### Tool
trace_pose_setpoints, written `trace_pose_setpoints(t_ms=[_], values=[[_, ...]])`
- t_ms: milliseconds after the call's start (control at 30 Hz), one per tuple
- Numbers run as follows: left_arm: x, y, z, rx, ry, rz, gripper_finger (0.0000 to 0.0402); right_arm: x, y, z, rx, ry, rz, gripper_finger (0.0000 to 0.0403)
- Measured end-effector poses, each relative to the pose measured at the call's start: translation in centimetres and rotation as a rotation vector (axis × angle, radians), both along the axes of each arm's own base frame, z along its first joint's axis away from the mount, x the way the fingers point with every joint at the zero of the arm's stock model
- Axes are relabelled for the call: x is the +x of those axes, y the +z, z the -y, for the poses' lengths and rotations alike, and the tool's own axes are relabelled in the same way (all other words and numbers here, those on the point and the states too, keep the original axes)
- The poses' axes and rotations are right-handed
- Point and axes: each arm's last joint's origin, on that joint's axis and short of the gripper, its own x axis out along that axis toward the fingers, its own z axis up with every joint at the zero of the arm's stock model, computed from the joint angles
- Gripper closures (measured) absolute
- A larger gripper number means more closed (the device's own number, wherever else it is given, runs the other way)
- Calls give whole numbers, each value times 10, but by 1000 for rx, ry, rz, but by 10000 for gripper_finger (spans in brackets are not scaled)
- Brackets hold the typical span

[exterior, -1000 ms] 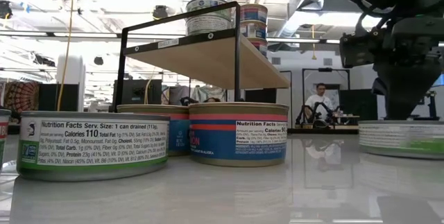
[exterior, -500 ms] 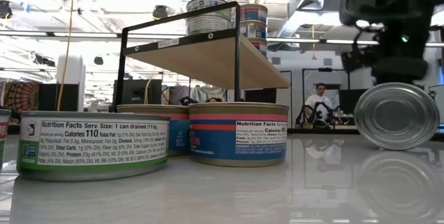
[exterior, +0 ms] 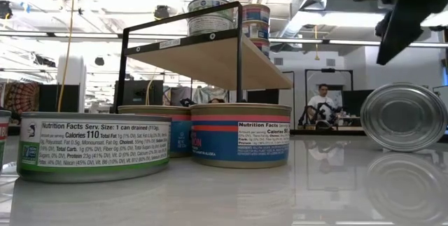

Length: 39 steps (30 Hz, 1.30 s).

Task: Stack canned seafood by type on shelf
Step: Stack the green tuna can on top of the stacked green tuna cans on the shelf

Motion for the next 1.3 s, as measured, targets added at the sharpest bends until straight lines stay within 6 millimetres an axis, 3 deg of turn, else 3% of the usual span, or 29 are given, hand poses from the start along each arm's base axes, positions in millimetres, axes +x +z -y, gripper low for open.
trace_pose_setpoints(t_ms=[100,200,600,800,1033,1300], values=[[0,0,0,0,9,-1,114,5,-6,-20,-69,-2,-31,98],[0,0,0,-4,9,1,114,9,-15,-35,-123,-11,-99,89],[0,0,0,-20,9,-3,114,14,-52,-58,-280,-60,-219,92],[0,0,0,-24,9,-4,114,18,-74,-64,-365,-48,-289,140],[0,0,0,-29,9,-3,114,19,-80,-69,-372,-32,-291,242],[0,1,0,-31,9,-1,114,10,-73,-74,-400,7,-270,243]])
